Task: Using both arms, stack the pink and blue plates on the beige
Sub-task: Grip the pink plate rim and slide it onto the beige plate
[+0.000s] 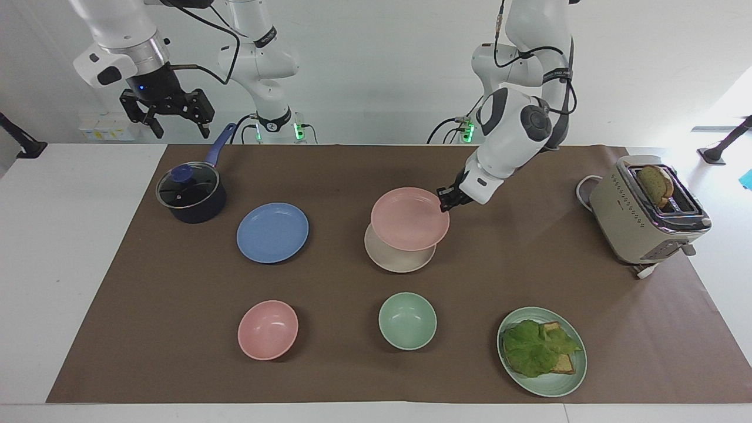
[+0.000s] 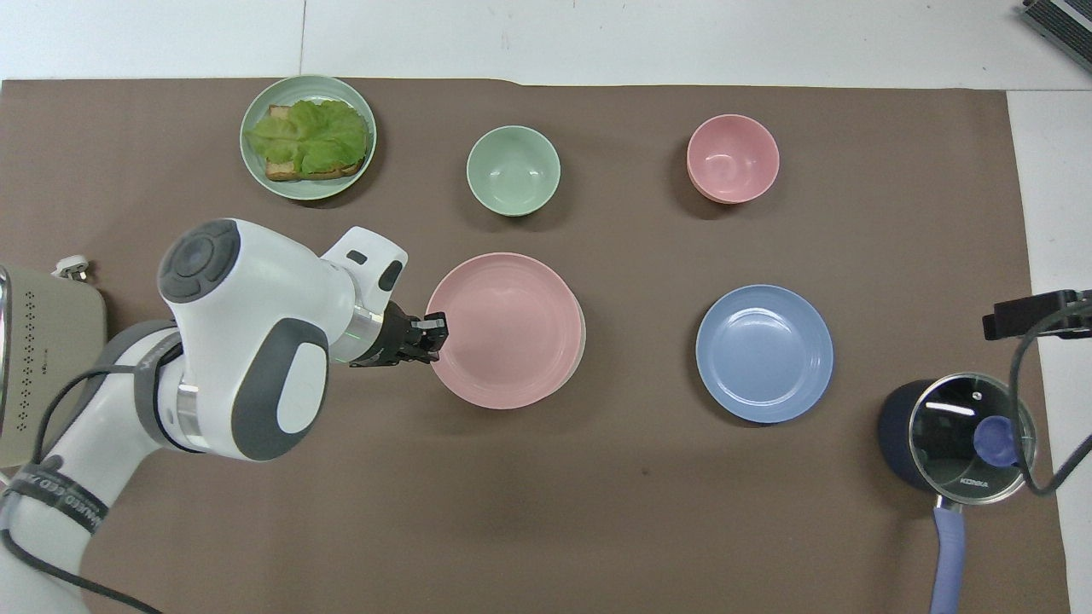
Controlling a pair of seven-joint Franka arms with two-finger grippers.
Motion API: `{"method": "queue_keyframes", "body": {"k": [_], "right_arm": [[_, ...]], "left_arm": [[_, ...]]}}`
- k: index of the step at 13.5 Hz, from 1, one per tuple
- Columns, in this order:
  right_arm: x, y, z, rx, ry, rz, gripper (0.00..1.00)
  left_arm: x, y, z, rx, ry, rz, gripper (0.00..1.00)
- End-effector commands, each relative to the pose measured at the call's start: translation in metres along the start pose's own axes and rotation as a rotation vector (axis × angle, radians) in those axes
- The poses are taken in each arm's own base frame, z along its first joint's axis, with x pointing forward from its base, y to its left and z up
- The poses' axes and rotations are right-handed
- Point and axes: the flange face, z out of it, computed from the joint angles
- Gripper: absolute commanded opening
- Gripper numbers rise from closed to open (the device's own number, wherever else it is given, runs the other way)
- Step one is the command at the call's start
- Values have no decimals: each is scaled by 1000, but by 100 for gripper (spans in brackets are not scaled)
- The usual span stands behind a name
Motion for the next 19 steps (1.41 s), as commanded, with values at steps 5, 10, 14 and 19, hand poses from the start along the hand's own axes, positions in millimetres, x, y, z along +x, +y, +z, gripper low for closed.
{"method": "queue_keyframes", "body": {"k": [5, 10, 14, 19], "right_arm": [[1, 1, -1, 1, 1, 9, 100], [0, 1, -2, 1, 3, 9, 100], [1, 1, -1, 1, 1, 9, 100], [0, 1, -2, 1, 3, 9, 100]], "left_arm": [[0, 4, 51, -2, 43, -40, 0], [10, -7, 47, -5, 49, -56, 0], [10, -7, 47, -6, 50, -58, 33], [16, -5, 43, -9, 63, -48, 100]]}}
